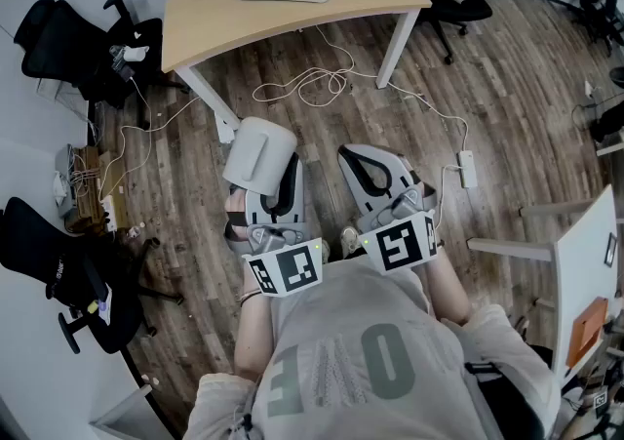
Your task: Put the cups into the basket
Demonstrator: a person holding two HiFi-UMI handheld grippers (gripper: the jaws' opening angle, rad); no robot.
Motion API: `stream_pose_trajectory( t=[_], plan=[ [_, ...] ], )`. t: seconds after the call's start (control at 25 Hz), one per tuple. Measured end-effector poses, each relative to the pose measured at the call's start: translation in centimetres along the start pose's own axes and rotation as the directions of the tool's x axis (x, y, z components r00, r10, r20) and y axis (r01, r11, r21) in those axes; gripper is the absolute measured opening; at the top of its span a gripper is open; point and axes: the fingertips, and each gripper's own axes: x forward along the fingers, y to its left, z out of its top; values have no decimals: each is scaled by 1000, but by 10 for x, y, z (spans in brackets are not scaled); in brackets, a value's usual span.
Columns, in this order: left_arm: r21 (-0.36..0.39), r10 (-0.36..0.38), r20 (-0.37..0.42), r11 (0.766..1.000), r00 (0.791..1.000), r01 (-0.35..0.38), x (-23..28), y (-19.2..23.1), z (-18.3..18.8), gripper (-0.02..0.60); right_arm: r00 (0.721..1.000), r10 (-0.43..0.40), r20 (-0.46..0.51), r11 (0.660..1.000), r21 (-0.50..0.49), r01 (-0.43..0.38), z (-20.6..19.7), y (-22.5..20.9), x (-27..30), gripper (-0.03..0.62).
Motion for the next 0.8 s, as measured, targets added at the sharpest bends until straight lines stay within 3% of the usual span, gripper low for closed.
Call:
stream_pose_trajectory(
  t=[0.4, 0.8],
  plan=[
    [-7, -14, 13, 1000, 1000, 14, 0, -16, 15, 77, 1000, -12, 13, 1000, 23, 11, -6, -9, -14, -2],
    [-4, -34, 10, 999, 999, 34, 29, -35, 30, 77, 997, -33, 74, 991, 135, 23, -32, -43, -27, -2]
  ],
)
